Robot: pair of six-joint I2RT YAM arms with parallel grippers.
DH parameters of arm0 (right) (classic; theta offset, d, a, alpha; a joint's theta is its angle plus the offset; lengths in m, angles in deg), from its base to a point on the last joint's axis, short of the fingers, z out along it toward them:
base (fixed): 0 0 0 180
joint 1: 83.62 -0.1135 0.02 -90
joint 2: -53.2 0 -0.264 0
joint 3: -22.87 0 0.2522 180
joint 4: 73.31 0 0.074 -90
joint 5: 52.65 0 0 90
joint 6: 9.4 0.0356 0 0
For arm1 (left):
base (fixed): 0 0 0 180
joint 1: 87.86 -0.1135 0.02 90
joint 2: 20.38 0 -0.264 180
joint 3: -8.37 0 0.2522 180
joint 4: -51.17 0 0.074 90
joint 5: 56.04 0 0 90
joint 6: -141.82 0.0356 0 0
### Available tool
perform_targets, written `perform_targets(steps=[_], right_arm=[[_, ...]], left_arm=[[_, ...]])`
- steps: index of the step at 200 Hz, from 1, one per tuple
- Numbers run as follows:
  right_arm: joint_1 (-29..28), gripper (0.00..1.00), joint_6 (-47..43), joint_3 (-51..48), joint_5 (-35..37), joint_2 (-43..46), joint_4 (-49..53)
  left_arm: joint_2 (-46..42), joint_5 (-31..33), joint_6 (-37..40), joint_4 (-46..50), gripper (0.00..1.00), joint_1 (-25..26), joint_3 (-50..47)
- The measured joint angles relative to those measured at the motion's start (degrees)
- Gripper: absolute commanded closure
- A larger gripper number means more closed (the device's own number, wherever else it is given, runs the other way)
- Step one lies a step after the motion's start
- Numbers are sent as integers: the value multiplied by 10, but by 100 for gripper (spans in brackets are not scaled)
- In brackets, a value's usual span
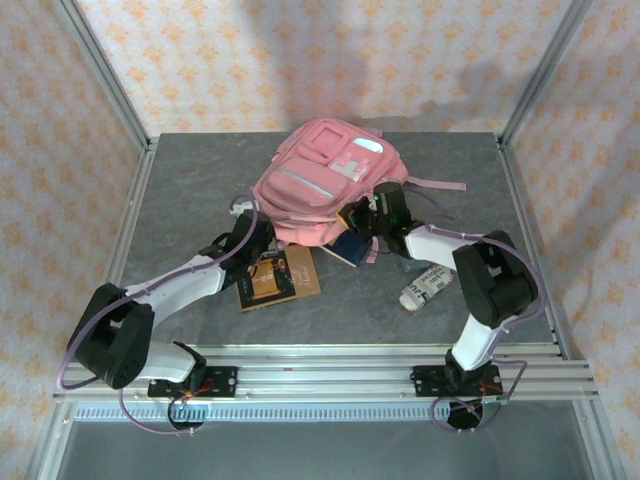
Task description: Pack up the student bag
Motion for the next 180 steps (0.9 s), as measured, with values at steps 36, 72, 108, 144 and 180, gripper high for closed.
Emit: perform_targets(steps=[36,72,108,144,180], right_arm=[[0,100,-9,0,-13,11,-14],[0,100,-23,1,-17,46,-24],[0,100,-36,3,-24,53,-25],[0,100,-47,5,-29,53,-22],[-5,100,-59,18,-31,53,-17]], left_arm=[[-23,-55,1,-10,67,29,1],[-16,-129,9,-40,50,49,20],[32,-177,20,-66,41,52,63],[70,-204,32,-69,40,52,99],[99,-217,40,-70,45,52,126]])
